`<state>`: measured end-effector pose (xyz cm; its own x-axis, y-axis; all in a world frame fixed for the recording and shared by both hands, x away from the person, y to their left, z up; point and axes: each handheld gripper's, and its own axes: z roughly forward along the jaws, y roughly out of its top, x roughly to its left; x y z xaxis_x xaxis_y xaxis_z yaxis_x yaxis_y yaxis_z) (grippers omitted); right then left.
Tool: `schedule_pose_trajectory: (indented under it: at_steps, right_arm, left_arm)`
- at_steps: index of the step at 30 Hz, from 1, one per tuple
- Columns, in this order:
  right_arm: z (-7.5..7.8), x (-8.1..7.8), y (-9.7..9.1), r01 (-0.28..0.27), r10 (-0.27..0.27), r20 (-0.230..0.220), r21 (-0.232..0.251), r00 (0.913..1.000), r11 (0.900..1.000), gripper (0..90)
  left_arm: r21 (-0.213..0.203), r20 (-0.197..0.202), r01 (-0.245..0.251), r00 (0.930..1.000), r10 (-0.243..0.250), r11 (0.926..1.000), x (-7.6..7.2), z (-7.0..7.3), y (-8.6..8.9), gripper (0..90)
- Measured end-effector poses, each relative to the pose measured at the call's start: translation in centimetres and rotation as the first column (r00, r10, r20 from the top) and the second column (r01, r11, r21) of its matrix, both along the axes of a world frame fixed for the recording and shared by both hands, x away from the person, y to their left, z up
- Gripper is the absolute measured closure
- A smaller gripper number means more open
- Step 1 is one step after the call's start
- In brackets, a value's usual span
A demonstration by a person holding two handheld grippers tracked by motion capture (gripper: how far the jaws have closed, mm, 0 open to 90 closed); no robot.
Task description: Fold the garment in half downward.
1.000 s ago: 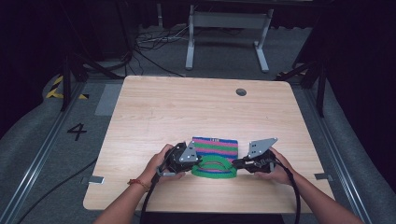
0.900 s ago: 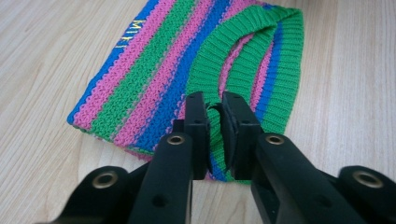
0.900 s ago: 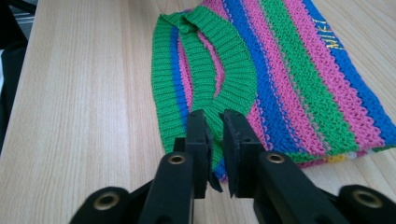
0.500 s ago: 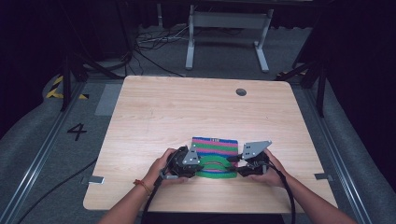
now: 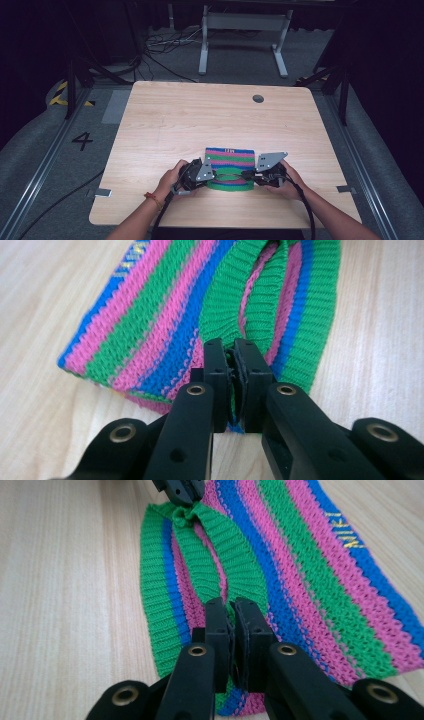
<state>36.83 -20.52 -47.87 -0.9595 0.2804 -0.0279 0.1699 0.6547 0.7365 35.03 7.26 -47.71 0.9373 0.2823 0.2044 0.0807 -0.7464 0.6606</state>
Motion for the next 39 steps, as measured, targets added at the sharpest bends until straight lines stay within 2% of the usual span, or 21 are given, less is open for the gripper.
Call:
schedule_pose_trajectory:
  at_steps: [3, 5, 6, 7, 8, 9, 11, 13, 15, 21, 24, 27, 31, 33, 38, 39]
  right_arm:
    - [0.8, -0.3, -0.4, -0.018, 0.018, 0.004, 0.015, 0.9998, 0.9997, 85.8]
    - [0.9, -0.4, -0.5, -0.024, 0.024, 0.0, 0.018, 0.9997, 0.9995, 85.8]
    - [1.1, -0.6, -0.6, -0.036, 0.036, -0.007, 0.017, 0.9993, 0.9992, 85.7]
    - [1.1, -1.1, -0.7, -0.056, 0.056, -0.012, 0.006, 0.9984, 0.9984, 85.2]
    - [1.1, -1.1, -0.7, -0.056, 0.056, -0.012, 0.006, 0.9984, 0.9984, 85.2]
    - [1.0, -1.2, -0.7, -0.066, 0.066, -0.024, -0.003, 0.9975, 0.9978, 85.2]
    - [0.2, -1.6, -0.6, -0.079, 0.078, -0.034, -0.041, 0.9964, 0.996, 83.5]
    - [-0.4, -1.7, -0.5, -0.087, 0.085, -0.038, -0.073, 0.9957, 0.9935, 81.8]
    - [-0.7, -1.6, -0.6, -0.078, 0.075, -0.051, -0.061, 0.9959, 0.9951, 82.3]
    - [-1.0, -1.0, -0.7, -0.04, 0.038, -0.025, -0.059, 0.9989, 0.9974, 82.5]
    - [-1.0, -0.8, -0.8, -0.028, 0.026, -0.028, -0.057, 0.9993, 0.998, 82.4]
    - [-1.0, -0.6, -0.8, -0.026, 0.024, -0.032, -0.046, 0.9992, 0.9986, 79.9]
    - [-0.7, -0.8, -0.9, -0.03, 0.029, -0.015, -0.048, 0.9994, 0.9984, 75.8]
    - [-0.3, -1.0, -1.0, -0.025, 0.025, -0.001, -0.048, 0.9997, 0.9985, 74.6]
    - [0.4, -1.1, -1.2, -0.011, 0.012, 0.019, -0.053, 0.9998, 0.9985, 70.9]
    - [0.6, -1.1, -1.3, -0.007, 0.008, 0.023, -0.051, 0.9997, 0.9987, 70.2]
  left_arm:
    - [-0.021, 0.0, 0.021, 0.9998, -0.021, 0.9996, -0.4, 0.5, 0.0, 85.4]
    - [-0.02, -0.005, 0.032, 0.9995, -0.032, 0.9993, -0.6, 0.6, 0.0, 85.4]
    - [-0.01, -0.011, 0.051, 0.9986, -0.051, 0.9987, -0.9, 0.5, -0.1, 85.4]
    - [0.026, -0.018, 0.086, 0.9962, -0.085, 0.996, -1.2, 0.1, -0.3, 85.4]
    - [0.026, -0.018, 0.086, 0.9962, -0.085, 0.996, -1.2, 0.1, -0.3, 85.4]
    - [0.057, -0.032, 0.097, 0.995, -0.095, 0.9937, -1.4, -0.2, -0.4, 85.4]
    - [0.073, -0.053, 0.11, 0.9929, -0.106, 0.9912, -1.4, -0.7, -0.5, 84.3]
    - [0.056, -0.07, 0.101, 0.9928, -0.097, 0.9933, -1.2, -0.8, -0.3, 83.0]
    - [0.052, -0.065, 0.089, 0.9942, -0.085, 0.9947, -1.2, -1.0, -0.2, 81.8]
    - [0.033, -0.058, 0.048, 0.9973, -0.046, 0.9983, -0.5, -1.3, -0.2, 81.9]
    - [0.029, -0.065, 0.037, 0.9972, -0.035, 0.9989, -0.3, -1.3, -0.2, 81.7]
    - [0.018, -0.076, 0.038, 0.9965, -0.036, 0.9991, -0.1, -1.2, -0.1, 76.0]
    - [0.029, -0.058, 0.028, 0.998, -0.026, 0.9992, -0.3, -0.6, 0.0, 73.8]
    - [0.019, -0.05, 0.019, 0.9986, -0.019, 0.9996, -0.2, -0.4, 0.2, 72.7]
    - [0.004, -0.054, 0.003, 0.9986, -0.003, 1.0, -0.2, 0.4, 0.7, 67.0]
    - [0.002, -0.064, -0.002, 0.998, 0.002, 1.0, -0.3, 0.5, 0.8, 65.7]
